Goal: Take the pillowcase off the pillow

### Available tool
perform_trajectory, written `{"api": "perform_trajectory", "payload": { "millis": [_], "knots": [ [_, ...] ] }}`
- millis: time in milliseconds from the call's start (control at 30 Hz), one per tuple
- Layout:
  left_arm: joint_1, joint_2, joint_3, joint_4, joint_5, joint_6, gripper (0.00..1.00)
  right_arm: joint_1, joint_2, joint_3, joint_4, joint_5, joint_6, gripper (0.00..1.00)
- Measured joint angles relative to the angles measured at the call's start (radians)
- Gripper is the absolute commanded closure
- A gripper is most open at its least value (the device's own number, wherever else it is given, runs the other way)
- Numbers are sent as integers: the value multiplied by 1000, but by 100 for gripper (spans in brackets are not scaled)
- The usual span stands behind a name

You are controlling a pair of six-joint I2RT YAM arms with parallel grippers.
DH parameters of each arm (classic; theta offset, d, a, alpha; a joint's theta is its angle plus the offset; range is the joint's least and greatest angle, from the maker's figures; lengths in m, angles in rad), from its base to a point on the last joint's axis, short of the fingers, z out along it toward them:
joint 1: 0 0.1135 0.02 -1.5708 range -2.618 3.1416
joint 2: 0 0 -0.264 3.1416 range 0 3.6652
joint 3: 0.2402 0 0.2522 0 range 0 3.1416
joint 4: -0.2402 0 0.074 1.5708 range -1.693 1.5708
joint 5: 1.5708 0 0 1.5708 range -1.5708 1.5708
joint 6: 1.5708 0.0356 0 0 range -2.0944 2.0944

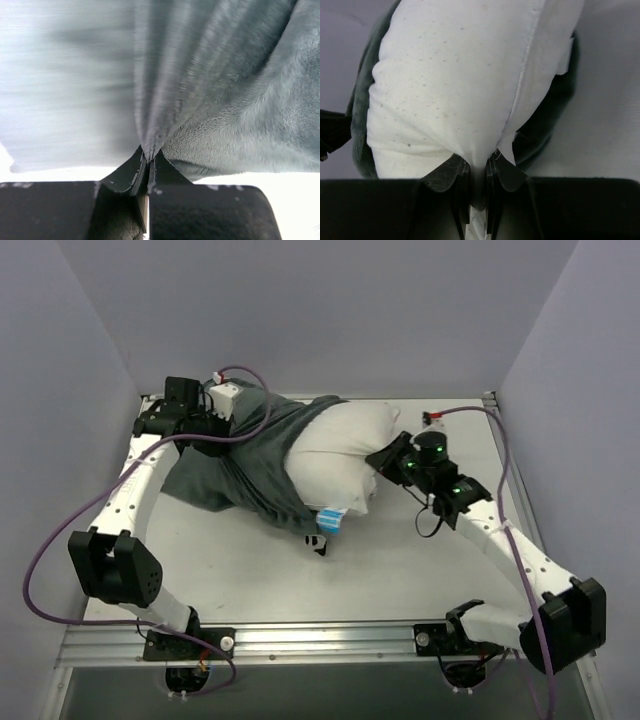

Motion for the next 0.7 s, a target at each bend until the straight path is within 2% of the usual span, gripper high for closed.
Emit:
{"api": "perform_trajectory", "payload": {
  "millis": [167, 300, 567, 667, 700],
  "knots": [
    [113, -14, 0, 8, 25, 21, 98, -236, -145, 42, -161, -71, -74, 100],
    [177, 2, 0, 2, 63, 24, 98, -312, -180, 118, -270, -180, -124, 100],
    [210, 128, 0, 21, 76, 40, 97, -467, -178, 322, -499, -347, -223, 100],
    [224, 145, -2, 8, 139, 65, 43, -481, -181, 316, -489, -395, -230, 100],
    [237, 140, -3, 2, 166, 79, 28, -483, -188, 280, -464, -393, -229, 100]
  ]
}}
